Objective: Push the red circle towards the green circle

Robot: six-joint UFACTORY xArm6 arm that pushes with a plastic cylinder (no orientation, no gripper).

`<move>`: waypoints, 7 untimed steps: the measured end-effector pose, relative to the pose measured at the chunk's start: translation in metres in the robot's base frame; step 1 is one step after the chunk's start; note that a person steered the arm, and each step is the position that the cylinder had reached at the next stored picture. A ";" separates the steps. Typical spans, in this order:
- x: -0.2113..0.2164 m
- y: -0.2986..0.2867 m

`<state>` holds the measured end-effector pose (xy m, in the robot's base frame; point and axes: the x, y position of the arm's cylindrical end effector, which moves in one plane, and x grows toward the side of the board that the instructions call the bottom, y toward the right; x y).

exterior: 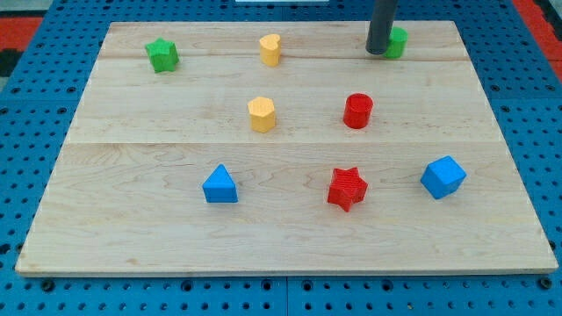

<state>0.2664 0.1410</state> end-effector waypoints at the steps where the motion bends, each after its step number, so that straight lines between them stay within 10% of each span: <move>1: 0.056 -0.016; 3: 0.092 -0.136; 4: 0.142 -0.111; 7: 0.112 -0.017</move>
<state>0.3779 0.1238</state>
